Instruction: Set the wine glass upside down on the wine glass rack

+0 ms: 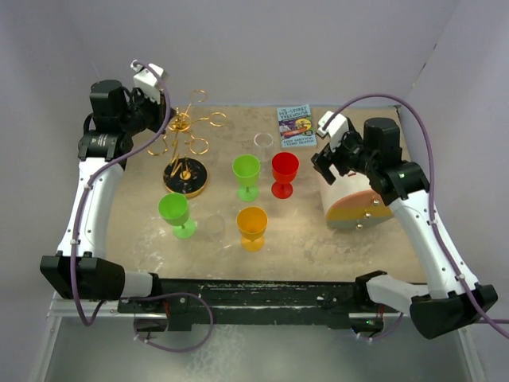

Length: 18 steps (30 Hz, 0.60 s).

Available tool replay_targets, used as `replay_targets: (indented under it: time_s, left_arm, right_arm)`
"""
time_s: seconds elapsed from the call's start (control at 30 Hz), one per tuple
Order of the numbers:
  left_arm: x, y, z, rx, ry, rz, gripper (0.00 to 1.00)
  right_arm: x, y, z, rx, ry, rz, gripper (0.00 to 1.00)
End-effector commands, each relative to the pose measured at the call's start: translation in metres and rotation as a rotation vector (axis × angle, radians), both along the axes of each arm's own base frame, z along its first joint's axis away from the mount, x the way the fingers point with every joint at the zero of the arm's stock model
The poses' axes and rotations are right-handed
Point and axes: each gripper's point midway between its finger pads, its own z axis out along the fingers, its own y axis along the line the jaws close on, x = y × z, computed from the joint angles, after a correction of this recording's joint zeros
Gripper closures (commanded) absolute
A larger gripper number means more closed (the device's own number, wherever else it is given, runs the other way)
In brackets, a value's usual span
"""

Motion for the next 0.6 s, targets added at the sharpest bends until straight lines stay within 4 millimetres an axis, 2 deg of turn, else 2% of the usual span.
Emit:
replay_targets:
  time_s: [0.0,0.13,0.2,0.3,0.57]
  left_arm:
    - [-0.009,-0.012,0.006,-0.030,0.000,-0.047,1.00]
    - [-0.005,-0.002,-0.001,-0.016,0.018,0.013,1.00]
    - [-0.004,0.002,-0.003,-0.012,0.022,0.040,0.95]
    - [-0.005,0.007,-0.004,-0.002,0.019,0.067,0.83]
    - [-0.005,0.017,-0.001,0.027,-0.011,0.116,0.70]
  right_arm:
    - [-0.012,0.025,0.013,0.054,0.017,0.148,0.13]
    - [-0.011,0.030,0.014,0.058,0.014,0.170,0.13]
    - [-0.011,0.033,0.012,0.058,0.020,0.174,0.13]
    - [-0.009,0.036,0.008,0.055,0.034,0.183,0.13]
    - [-0.014,0.052,0.011,0.056,0.025,0.246,0.13]
